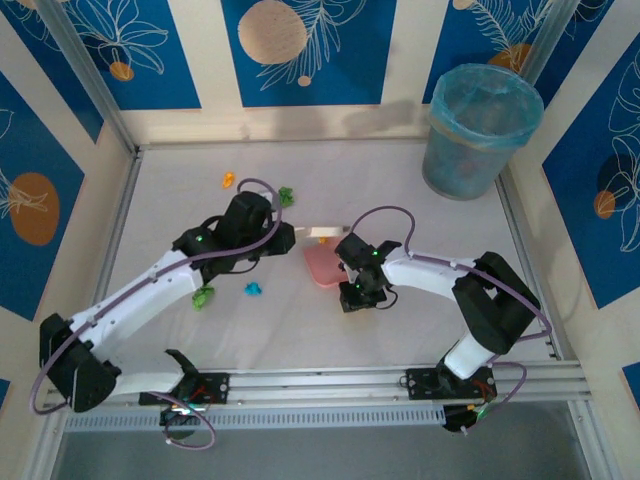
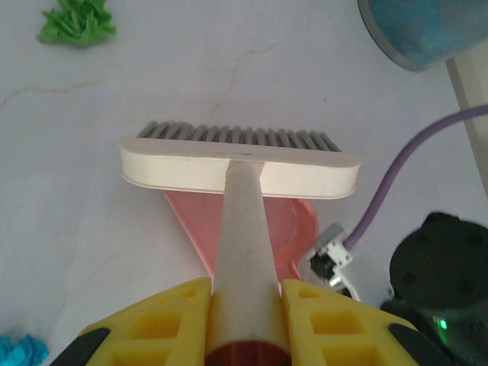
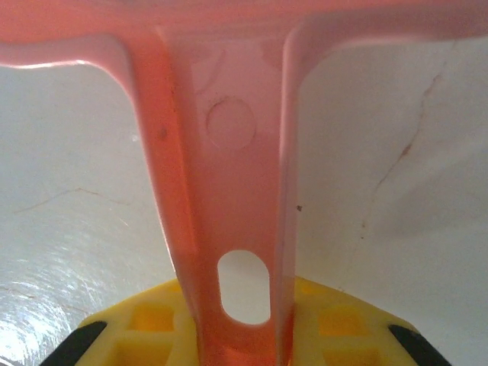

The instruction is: Sweep away the paper scraps from the table

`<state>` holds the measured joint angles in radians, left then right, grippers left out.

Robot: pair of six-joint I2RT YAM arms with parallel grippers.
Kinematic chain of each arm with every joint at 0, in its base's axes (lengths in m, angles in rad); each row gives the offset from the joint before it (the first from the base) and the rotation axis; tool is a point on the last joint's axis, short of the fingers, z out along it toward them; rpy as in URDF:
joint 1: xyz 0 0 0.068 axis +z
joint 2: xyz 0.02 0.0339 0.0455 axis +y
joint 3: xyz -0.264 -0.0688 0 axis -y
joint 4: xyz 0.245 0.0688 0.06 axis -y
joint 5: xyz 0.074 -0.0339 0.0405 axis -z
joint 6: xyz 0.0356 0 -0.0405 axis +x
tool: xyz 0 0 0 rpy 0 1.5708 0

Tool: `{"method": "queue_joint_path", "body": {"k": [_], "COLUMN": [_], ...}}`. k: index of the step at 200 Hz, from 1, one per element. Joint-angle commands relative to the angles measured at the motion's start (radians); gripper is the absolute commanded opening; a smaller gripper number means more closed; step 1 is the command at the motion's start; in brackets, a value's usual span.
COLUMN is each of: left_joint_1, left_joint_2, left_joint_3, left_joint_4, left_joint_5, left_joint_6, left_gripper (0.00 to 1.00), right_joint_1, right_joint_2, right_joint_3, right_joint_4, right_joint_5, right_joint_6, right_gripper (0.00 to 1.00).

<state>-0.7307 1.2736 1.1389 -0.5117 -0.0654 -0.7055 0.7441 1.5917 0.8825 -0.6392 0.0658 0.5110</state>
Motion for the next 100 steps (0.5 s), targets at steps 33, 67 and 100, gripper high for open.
{"method": "queue_joint_path", "body": {"k": [33,67,100], "left_joint_1": [0.0,0.006,0.007], "left_joint_2": [0.148,0.182,0.177], "left_joint_3": [0.106,0.146,0.127], "left_joint_4": [0.04,0.034,0.041], "left_joint_5": [-0.054,-0.069,-0.062], "left_joint_6": [0.031,0.04,0.04], "left_gripper": [0.0,0.0,0.0], "right_joint_1": [0.005,-0.004,-0.013], "right_joint_2": [-0.029,-0.017,-0.005], "right_joint_3": [0.024,0.049,0.069], "right_joint_4": [-0.138,-0.147,-0.123], "right_joint_5": [-0.029,-0.03,-0.016], "right_joint_6": [0.023,0.022,0.024], "right_gripper": [0.22,0.24,0.31]}}
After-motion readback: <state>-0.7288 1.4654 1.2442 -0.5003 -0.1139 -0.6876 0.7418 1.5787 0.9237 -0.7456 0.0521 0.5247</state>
